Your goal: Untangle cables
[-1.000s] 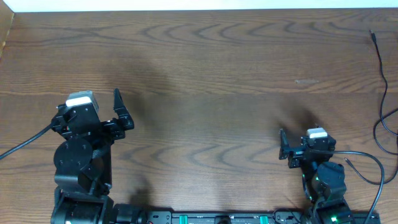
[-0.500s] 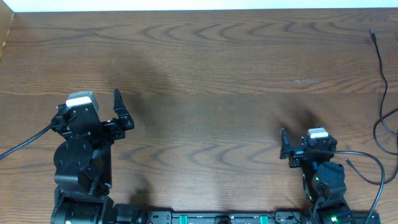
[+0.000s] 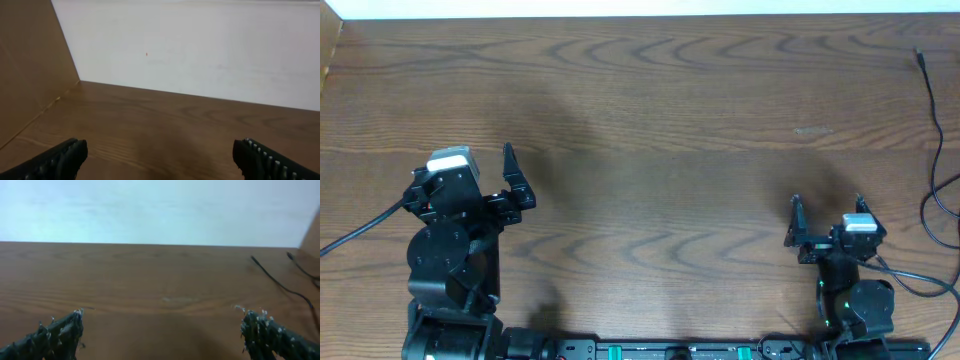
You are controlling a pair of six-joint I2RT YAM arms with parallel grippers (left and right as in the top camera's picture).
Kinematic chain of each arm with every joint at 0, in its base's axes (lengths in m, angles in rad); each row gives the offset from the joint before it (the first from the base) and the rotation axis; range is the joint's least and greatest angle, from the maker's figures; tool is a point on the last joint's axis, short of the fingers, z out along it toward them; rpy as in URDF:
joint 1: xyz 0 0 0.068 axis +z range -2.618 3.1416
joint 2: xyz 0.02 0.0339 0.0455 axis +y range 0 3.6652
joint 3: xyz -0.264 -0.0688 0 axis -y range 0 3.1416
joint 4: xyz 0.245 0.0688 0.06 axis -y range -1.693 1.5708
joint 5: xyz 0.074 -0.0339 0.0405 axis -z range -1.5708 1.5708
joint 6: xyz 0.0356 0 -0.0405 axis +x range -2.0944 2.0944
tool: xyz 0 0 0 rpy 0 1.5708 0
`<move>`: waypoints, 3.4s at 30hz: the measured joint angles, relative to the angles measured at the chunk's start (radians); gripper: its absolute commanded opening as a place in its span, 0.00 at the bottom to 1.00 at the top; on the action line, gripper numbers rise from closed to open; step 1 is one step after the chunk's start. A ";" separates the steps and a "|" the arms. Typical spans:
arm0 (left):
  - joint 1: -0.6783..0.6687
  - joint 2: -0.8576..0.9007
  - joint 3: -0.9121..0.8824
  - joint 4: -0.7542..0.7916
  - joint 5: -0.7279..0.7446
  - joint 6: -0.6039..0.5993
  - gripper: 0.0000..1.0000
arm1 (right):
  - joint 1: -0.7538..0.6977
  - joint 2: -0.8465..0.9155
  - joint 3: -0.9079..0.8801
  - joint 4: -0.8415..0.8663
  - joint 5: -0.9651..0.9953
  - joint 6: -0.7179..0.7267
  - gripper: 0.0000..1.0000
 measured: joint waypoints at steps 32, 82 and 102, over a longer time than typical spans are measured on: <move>0.000 0.027 0.000 0.187 0.135 -0.135 0.98 | -0.085 -0.008 -0.003 0.003 0.003 0.000 0.99; 0.077 -0.569 -0.834 0.341 0.209 -0.135 0.98 | -0.089 -0.010 -0.003 0.004 0.003 0.000 0.99; 0.077 -0.569 -0.833 0.340 0.211 -0.135 0.98 | -0.089 -0.010 -0.003 0.004 0.003 0.000 0.99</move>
